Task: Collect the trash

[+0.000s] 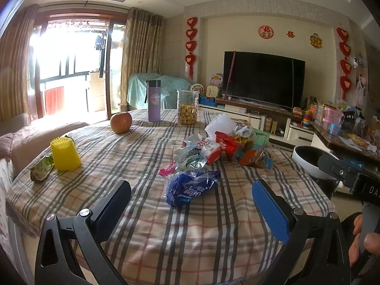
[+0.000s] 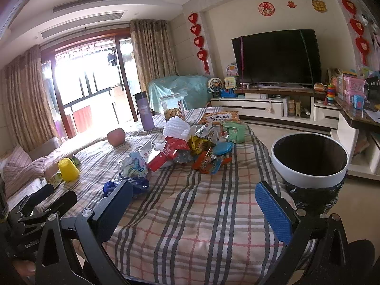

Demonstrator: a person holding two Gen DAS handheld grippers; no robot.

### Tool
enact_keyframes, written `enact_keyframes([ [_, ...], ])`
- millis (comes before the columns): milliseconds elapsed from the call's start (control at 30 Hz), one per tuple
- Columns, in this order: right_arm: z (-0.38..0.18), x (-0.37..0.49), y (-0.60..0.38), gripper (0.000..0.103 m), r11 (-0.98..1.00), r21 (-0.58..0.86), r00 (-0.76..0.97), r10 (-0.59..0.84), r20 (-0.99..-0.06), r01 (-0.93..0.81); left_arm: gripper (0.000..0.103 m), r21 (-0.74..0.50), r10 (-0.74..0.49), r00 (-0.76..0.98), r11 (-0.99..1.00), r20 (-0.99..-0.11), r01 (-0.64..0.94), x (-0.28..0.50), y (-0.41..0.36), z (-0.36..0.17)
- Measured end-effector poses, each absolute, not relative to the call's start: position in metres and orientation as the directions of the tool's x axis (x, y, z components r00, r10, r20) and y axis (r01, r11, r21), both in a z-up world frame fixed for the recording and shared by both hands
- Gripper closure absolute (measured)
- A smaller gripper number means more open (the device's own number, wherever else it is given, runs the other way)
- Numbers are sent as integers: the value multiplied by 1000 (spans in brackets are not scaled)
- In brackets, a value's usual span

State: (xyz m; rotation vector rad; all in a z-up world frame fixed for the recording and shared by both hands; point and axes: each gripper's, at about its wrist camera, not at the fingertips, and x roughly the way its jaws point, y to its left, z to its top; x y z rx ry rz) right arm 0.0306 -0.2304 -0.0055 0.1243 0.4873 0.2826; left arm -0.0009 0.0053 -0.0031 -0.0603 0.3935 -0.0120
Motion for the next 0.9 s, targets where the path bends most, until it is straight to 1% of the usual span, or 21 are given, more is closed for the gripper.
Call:
enact_keyframes([
  [900, -8, 34, -230, 0, 949, 202, 833, 312, -458, -244, 1, -67, -36, 918, 998, -396, 10, 1, 7, -5],
])
